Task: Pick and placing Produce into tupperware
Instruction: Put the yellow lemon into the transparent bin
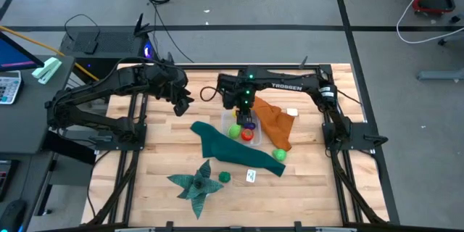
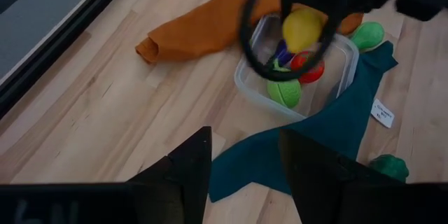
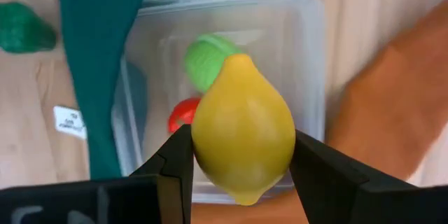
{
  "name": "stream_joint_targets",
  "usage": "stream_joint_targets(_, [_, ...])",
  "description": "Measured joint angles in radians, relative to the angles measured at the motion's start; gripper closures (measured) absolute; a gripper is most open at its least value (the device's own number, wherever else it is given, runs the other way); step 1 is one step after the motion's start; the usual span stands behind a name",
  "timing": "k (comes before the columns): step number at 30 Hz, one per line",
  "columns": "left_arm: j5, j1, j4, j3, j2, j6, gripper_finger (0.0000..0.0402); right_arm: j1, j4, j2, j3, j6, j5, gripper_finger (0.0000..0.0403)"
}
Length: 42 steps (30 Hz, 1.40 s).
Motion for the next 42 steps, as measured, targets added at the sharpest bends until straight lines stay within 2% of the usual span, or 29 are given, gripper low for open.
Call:
stream_joint_targets(9, [0.000, 0.000, -0.031, 0.000, 0.000, 0.006, 0.0228, 0.076, 0.021, 0.000, 0.000, 0.021, -0.002, 0.0259])
stream_joint_targets(16, [0.000, -0.005, -0.072, 0.000, -0.033, 0.018, 0.0230, 0.055, 0.101, 0.002, -0.002, 0.047, 0.000, 0.0259])
stream_joint_targets(19, [-0.001, -0.010, -0.073, 0.000, -0.078, 0.018, 0.0230, 0.045, 0.122, 0.009, -0.033, 0.048, 0.000, 0.0259])
stream_joint_targets(30, [-0.063, -0.010, -0.090, 0.000, -0.229, -0.034, 0.0228, 0.039, 0.270, 0.010, -0.289, 0.054, 0.004, 0.0258])
stream_joint_targets(34, [-0.063, -0.010, -0.092, 0.000, -0.248, -0.041, 0.0230, 0.039, 0.296, 0.010, -0.310, 0.053, 0.055, 0.0258])
stream_joint_targets(42, [-0.071, -0.011, -0.095, 0.000, -0.248, -0.048, 0.0229, 0.033, 0.311, 0.010, -0.304, 0.053, 0.057, 0.0257])
